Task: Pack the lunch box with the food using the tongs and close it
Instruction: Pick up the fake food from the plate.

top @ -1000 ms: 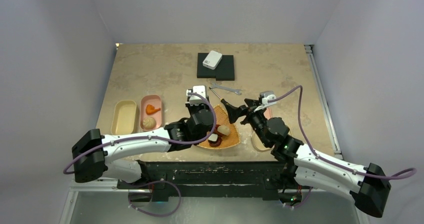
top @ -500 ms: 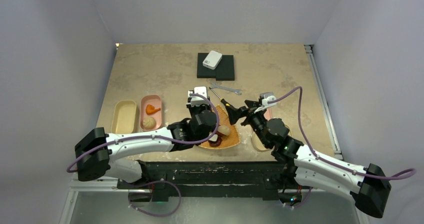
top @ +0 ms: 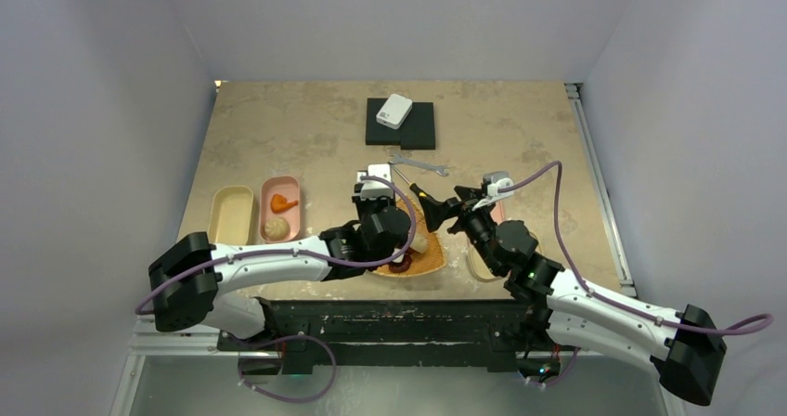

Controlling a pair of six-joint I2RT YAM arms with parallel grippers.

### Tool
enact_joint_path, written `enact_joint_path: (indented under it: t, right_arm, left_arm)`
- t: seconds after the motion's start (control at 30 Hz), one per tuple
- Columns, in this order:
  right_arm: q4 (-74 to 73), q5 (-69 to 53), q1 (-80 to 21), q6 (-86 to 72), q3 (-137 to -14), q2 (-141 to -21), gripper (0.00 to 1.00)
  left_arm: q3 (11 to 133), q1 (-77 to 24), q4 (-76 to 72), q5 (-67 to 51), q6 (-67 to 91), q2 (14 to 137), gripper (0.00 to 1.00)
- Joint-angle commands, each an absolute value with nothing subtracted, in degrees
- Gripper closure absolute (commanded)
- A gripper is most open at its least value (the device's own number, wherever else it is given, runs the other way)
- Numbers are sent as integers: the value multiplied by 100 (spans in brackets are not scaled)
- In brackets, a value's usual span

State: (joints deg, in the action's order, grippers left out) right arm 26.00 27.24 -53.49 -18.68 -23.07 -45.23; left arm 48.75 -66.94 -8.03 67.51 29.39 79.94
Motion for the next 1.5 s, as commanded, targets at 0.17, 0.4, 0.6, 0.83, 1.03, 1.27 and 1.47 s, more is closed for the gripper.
enact_joint_path:
  t: [0.17,0.4,0.6,0.83,1.03,1.27,1.47]
  right_arm:
    - [2725,2639,-5317,-1986,-2250,-4472,2]
    - [2698,2705,-5317,-1965,-2301,-4476,1]
    - [2566,2976,-5317,-1810,-2341,-4319,1]
    - [2499,3097,-5317,-1773,-2364,-4303,1]
    - [2483,3132,-5317,-1802,-2364,-4305,1]
    - [2431,3335,-5317,-1772,-2355,-4239,2]
    - [2337,3501,-5317,-1772,-2382,-4172,2]
  left_arm:
    - [5071,-6669,-744,7024,2924,7974,74]
    - [5172,-6636,-695,6782,2807,7950,85]
    - [5469,-6532,-486,6266,2524,7632,93]
    - [5756,-6199,-14,5414,2639,7465,95]
    - [5853,-5941,241,4715,2712,7426,95]
    - [6176,-5583,689,4158,2590,7421,96]
    - [6608,-5245,1441,3795,2466,7280,97]
